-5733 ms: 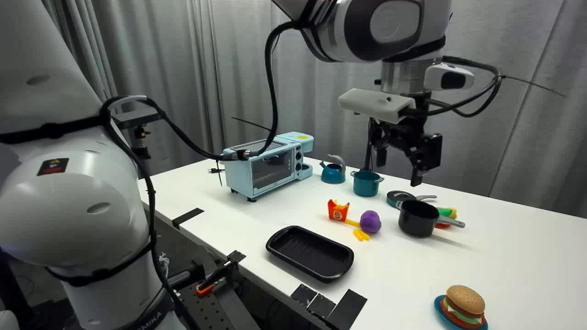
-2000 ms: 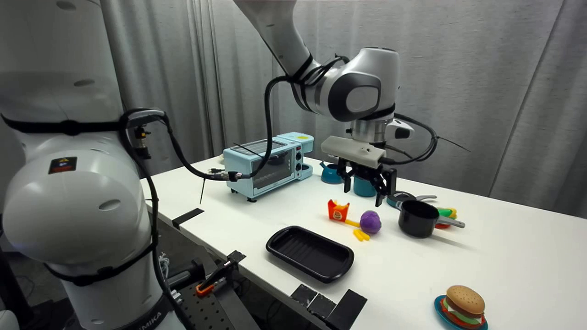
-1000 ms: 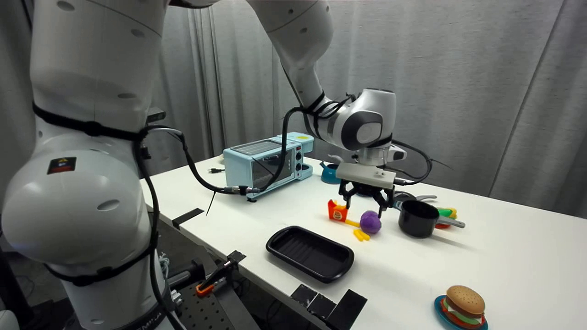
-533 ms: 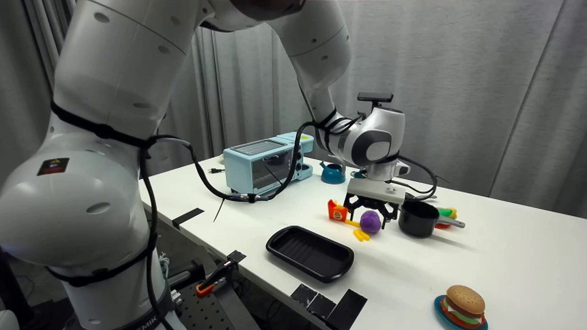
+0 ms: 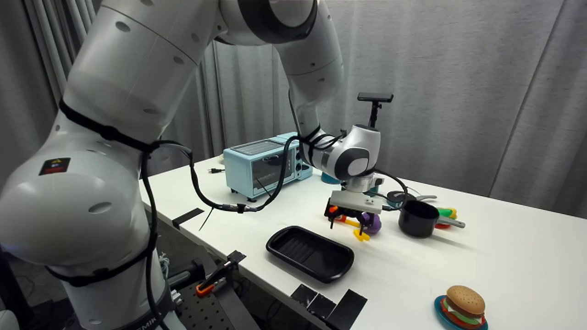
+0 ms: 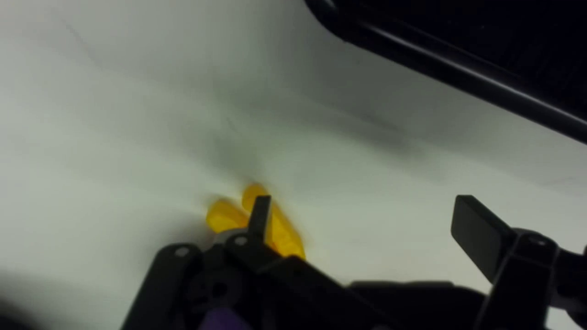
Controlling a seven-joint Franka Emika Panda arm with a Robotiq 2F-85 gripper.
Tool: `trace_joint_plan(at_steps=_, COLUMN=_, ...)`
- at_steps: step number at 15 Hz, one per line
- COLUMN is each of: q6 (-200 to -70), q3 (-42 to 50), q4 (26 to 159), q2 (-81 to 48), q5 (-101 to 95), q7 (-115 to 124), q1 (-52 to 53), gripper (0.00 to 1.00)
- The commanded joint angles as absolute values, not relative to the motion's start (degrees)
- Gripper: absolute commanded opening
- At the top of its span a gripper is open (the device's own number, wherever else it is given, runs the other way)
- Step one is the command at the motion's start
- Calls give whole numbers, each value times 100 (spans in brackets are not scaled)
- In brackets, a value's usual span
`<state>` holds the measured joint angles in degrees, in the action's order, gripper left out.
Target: Put the toy frech-fry in the red container
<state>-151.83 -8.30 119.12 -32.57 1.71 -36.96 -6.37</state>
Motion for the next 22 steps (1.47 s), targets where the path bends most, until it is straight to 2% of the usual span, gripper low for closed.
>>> trace_joint_plan(at_steps=1, q6=-15636, q3=-899, q4=11832, q2=-3383, q5=-138, q7=-3812, q1=-692, gripper=100)
trace_joint_plan(at_steps=9, q6=-16263, q3=-654, q4=11737, q2=-3571, q5=-975, q7=-3674, q1=-471, gripper=100)
trace_joint_plan(at_steps=11, q6=-16772, q3=-728, q4=11775, q2=-3687, q5=-1085, q7=-3631, q1=-506, gripper=100)
trace_joint_plan(at_steps=22, q6=-16812, q3=-651, q4=11513, q2=-3993, q5=-1139, q7=-3458, q1=-576, gripper=100)
